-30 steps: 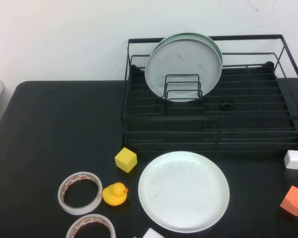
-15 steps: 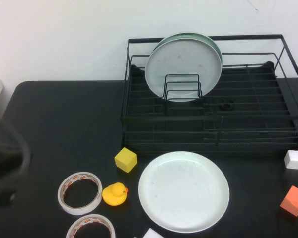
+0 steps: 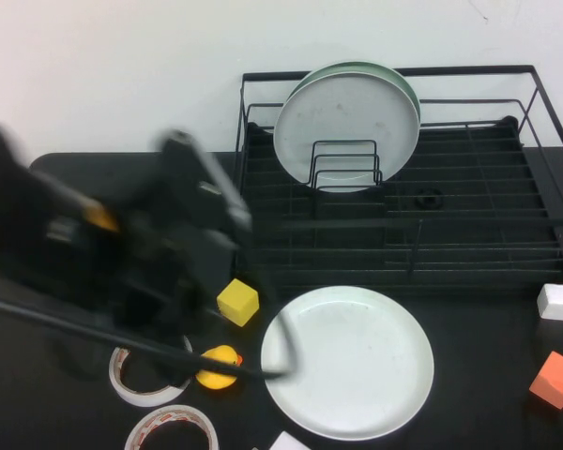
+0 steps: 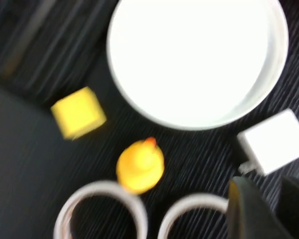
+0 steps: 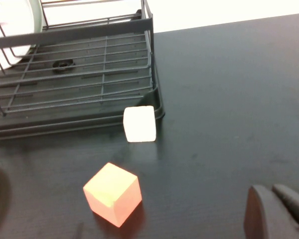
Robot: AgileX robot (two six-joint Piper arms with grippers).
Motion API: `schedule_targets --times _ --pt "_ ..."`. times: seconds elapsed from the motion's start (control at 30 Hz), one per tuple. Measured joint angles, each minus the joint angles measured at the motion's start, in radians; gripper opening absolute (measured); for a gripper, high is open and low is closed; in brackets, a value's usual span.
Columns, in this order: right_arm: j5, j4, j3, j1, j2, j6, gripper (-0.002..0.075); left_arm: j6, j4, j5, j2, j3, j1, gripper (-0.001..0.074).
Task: Place plate on rack
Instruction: Pick up the plate from the table
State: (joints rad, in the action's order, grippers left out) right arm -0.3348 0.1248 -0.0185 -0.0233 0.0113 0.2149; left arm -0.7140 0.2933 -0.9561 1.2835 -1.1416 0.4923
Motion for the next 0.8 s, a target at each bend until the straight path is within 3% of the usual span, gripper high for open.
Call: schedule_targets --times 0.3,0.53,0.8 --pt "0.004 0.0 -0.002 0.0 0.0 0.0 -0.0002 0.064 -0.065 0.091 0.215 -0.009 0.258 0.0335" --pt "0.004 0.0 -0.002 0.0 0.0 0.0 -0.0002 0.145 -0.075 0.153 0.351 -0.021 0.371 0.0356" --pt "0.005 0.0 -0.002 0.0 0.0 0.0 -0.0002 0.233 -0.123 0.113 0.531 -0.13 0.398 0.036"
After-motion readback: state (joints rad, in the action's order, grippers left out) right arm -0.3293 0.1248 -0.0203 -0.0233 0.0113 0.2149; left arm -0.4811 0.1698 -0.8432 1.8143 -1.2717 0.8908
